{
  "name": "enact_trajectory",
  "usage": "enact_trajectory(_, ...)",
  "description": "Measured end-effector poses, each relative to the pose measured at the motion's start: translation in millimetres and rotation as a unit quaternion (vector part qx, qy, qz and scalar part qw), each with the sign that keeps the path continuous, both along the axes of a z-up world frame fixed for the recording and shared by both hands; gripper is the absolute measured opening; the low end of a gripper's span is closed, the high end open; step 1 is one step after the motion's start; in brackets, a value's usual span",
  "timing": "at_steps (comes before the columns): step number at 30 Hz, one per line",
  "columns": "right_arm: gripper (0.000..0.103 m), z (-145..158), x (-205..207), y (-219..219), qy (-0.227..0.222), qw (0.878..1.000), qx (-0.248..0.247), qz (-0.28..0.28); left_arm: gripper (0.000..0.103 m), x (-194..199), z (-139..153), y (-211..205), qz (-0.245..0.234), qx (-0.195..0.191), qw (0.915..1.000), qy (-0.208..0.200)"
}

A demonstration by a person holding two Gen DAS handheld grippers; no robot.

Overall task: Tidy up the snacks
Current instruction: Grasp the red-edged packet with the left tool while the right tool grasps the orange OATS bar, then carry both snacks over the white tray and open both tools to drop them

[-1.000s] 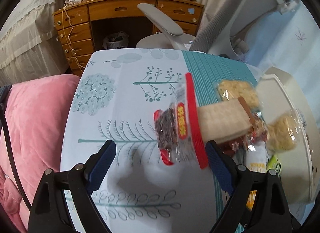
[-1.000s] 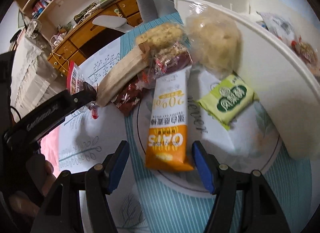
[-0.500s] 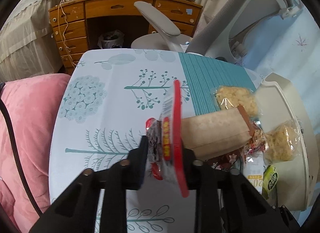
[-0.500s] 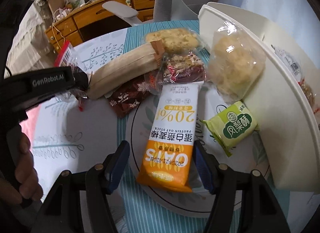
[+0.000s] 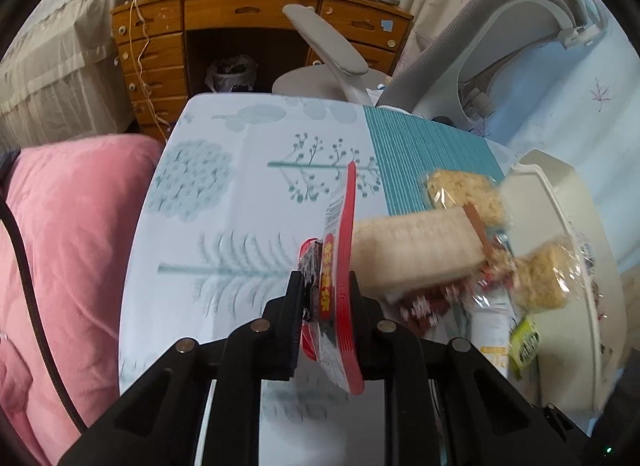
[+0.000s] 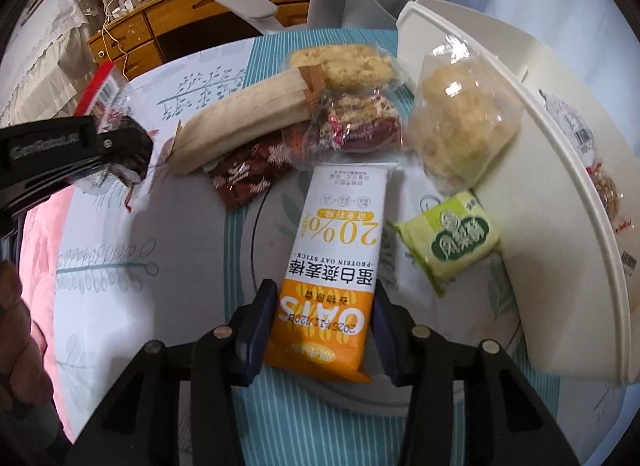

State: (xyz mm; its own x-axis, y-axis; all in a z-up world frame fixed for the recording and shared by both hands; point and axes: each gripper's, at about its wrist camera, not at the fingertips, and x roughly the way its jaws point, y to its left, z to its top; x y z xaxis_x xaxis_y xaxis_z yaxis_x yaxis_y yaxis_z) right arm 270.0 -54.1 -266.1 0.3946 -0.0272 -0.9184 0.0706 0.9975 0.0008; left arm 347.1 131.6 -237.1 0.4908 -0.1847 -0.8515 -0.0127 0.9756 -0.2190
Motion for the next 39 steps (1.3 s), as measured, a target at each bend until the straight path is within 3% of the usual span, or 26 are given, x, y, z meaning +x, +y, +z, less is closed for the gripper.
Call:
enact_trajectory(8,0.045,24,-36,8,0.011,0.999,0.004,0.038,0.016,-60,24,14,0.009,-0.022,0.9989,0.039)
enact_trajectory(12,0.044,46,-56,10,-0.001,0.999,0.005,0.050,0.016,-93,46,17,0.010,-0.026,0.9988,0.040)
enact_trajectory(22,0.044,109,-110,12,-0.102,0.991,-0.004,0.090,0.016,-161,94,5,0.005,-0.051,0.9987,0.006)
enact_trajectory(32,0.044,143,-150,-8,-0.172,0.975,-0.061,0.126,0.016,-194,118,-24,-0.001,-0.071,0.9974,0.004)
enact_trajectory(39,0.044,152,-152,-42,-0.180,0.971,-0.050,0.150,0.016,-193,125,-66,0.000,-0.084,0.9963,0.016)
